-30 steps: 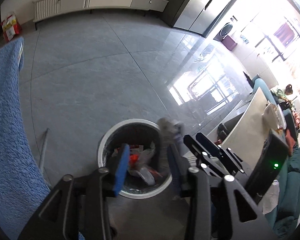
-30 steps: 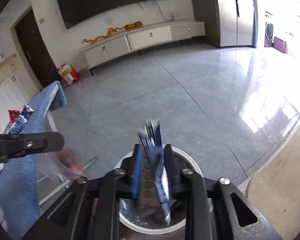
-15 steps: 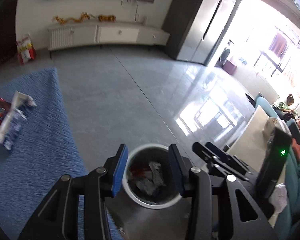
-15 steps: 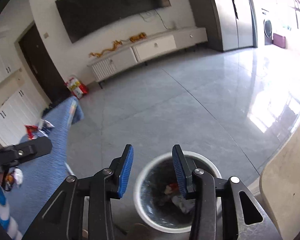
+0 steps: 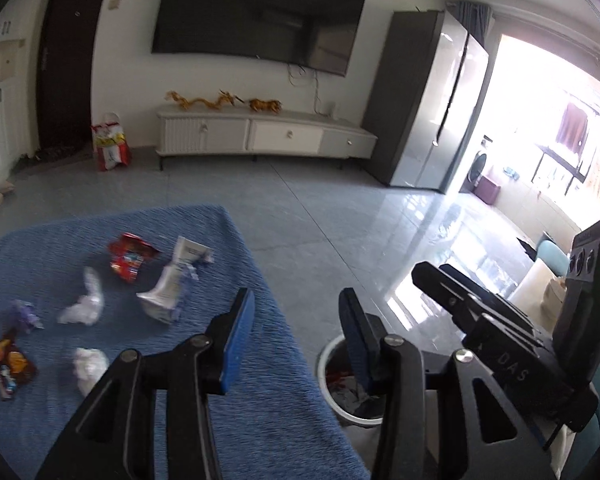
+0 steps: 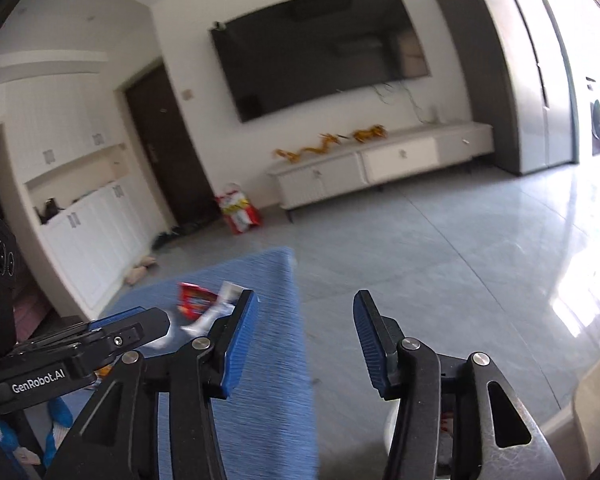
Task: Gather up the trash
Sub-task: 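Move both tools back toward the rug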
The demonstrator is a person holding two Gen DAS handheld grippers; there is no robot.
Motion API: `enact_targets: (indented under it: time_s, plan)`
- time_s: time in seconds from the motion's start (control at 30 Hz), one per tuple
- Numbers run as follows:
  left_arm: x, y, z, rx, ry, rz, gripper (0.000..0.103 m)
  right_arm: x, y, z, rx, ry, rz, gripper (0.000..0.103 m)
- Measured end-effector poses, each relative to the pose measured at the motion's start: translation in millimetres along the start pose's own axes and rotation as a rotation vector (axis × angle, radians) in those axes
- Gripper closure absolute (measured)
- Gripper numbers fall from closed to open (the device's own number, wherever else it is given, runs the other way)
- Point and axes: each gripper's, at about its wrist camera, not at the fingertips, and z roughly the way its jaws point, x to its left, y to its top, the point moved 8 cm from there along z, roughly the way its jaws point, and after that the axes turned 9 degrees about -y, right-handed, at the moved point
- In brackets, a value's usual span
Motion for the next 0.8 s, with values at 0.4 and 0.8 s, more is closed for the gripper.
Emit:
enact_targets:
  time_s: [0.4, 0.8]
  plan:
    - [121.7, -14.7, -134.8, -0.157, 0.169, -0.095, 0.053, 94.0, 9.5, -24.3, -0.046, 0.136, -0.064, 0.048]
    - [245.2, -73.0, -187.6, -0.158, 0.294, -0.247, 0.053, 146.4, -24.6, 20.0, 0.069, 0.159, -0.138, 0.047]
